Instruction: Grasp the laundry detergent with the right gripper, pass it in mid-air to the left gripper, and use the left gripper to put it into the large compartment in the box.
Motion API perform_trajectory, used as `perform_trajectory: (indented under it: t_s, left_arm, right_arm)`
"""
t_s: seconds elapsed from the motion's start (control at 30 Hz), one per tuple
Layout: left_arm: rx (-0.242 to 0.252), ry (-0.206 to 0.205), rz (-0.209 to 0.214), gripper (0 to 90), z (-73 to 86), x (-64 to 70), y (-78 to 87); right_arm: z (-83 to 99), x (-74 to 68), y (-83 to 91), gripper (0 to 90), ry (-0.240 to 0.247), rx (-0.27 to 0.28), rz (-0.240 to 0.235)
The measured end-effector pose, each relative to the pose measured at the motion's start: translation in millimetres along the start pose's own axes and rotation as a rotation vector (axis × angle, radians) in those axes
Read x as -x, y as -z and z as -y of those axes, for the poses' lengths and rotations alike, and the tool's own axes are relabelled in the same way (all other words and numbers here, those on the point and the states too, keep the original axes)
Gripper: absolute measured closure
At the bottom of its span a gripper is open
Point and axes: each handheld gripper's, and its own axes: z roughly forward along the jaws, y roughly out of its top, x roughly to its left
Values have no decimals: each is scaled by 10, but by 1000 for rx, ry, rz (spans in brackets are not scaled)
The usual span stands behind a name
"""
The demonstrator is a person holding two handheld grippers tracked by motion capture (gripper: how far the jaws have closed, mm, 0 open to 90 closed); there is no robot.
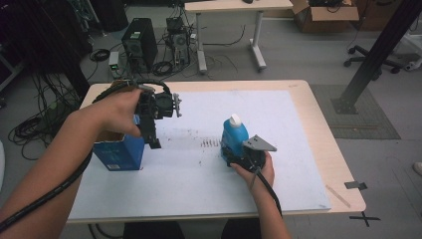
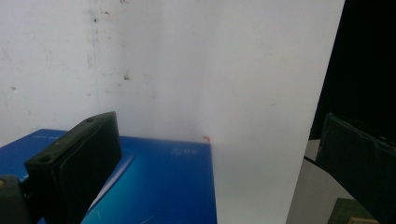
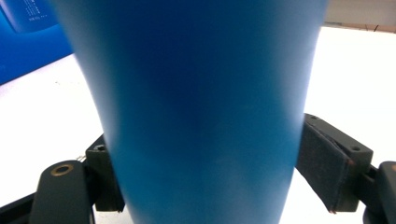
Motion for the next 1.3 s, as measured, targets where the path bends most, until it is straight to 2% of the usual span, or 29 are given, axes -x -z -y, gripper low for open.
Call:
perform_trajectory:
  t_s: [0.17,0.7,0.87,1.3]
  left_arm:
    - [3,9,-1,4,8,0,2]
    - [-3,1,2,4,-1,3,-9]
    - [-2,3,1,3,6,6,-4]
    - [0,-5,1,4,-33,14,-10]
  right_arm:
    - [1,-5,-3,245,4,-1,-5]
    - [1,-37,-20,330,16,15,-10]
    - [3,-56,-25,392,29,21,-18]
    - [19,-67,-24,431,55,37,-17]
